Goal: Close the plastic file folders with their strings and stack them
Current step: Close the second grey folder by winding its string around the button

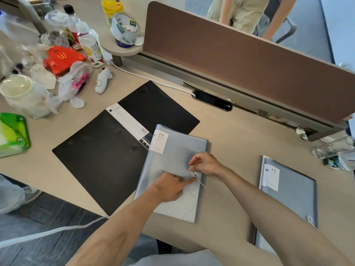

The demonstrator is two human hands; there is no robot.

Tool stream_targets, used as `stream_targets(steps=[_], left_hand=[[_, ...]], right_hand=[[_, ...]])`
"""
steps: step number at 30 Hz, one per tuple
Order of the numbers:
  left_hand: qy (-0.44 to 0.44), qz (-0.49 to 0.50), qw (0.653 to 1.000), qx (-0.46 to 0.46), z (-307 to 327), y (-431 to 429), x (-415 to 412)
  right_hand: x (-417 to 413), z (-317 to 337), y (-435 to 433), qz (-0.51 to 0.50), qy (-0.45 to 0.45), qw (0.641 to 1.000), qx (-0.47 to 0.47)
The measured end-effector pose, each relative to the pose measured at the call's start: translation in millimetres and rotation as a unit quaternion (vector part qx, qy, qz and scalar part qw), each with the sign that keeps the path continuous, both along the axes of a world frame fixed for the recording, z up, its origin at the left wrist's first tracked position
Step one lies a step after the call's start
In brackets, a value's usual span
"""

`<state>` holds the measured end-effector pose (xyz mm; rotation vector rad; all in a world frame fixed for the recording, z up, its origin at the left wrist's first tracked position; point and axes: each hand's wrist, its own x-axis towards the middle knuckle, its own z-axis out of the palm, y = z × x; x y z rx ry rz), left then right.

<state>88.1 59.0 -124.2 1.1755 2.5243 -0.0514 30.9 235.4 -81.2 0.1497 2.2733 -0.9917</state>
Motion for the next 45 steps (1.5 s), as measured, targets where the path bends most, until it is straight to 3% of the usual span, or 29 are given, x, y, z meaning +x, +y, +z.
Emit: stream_targets(steps=[9,13,17,26,34,40,45], left_hand=[[0.047,-0.010,0.997,-0.053,9,1,-1],[0.034,0.009,0.999,-0.031,1,1,1],[-0.023,0.030,0.999,-0.022,5,3,-1],[-0.035,0.058,0.998,-0.011,4,2,-2],[-0.049,0.089,0.995,0.012,10,6,-1],[-0.131,0.131,0.982,-0.023,16,9,1],[-0.124,0.166,0.978,-0.002,12,9,3]], right_hand=[[-6,-9,-7,0.027,-0.045,0.999,0.010],[-4,-19,-7,0.032,-0.036,0.999,0.018],[-6,-24,-2,0.038,0.005,0.997,0.074],[1,-15,32,0.118,0.112,0.968,0.192],[31,-16,50,0.150,0.122,0.961,0.198],[56,-17,49,0.216,0.155,0.948,0.176],[63,-19,41,0.202,0.174,0.954,0.141]])
